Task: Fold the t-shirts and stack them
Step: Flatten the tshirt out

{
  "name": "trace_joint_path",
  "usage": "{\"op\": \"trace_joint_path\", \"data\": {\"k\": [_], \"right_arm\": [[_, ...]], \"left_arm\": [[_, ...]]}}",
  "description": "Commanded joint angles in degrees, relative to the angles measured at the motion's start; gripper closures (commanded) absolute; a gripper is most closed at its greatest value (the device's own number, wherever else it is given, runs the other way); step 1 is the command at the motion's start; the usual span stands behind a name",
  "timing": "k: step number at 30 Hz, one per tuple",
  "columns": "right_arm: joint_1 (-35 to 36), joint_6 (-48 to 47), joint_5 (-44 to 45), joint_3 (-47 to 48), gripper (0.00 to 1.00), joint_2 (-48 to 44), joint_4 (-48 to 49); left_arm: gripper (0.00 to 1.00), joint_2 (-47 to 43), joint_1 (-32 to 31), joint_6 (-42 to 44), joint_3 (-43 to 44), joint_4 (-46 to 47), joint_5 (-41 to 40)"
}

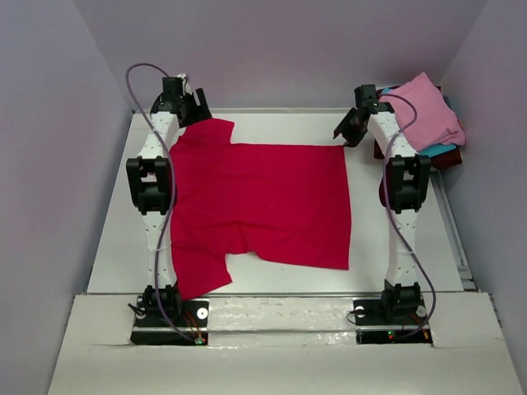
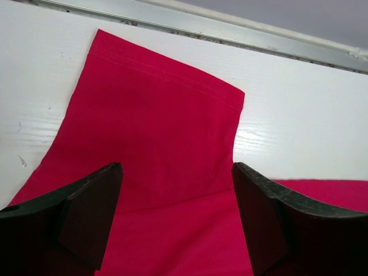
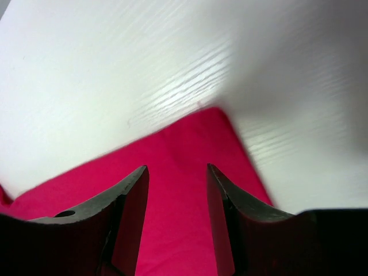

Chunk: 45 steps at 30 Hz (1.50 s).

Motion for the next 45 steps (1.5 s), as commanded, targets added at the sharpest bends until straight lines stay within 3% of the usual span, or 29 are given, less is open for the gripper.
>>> {"op": "trace_joint_path", "data": {"k": [1, 19, 45], "right_arm": [[-1.08, -2.75, -1.2, 3.69, 0.49, 1.69, 2.1], [-2.66, -8.91, 6.28, 6.68, 0.47, 5.82, -0.27], [-2.66, -10.76, 4.87, 6.15, 0.46, 8.28, -0.89]], "left_arm": [[0.11, -0.51, 0.49, -1.95, 2.66, 5.61, 6.0], [0.08, 2.3, 4.79, -6.34, 2.75, 9.05, 16.03], [0.07, 5.73, 6.47, -9.42, 3.71, 8.43, 15.42]]}}
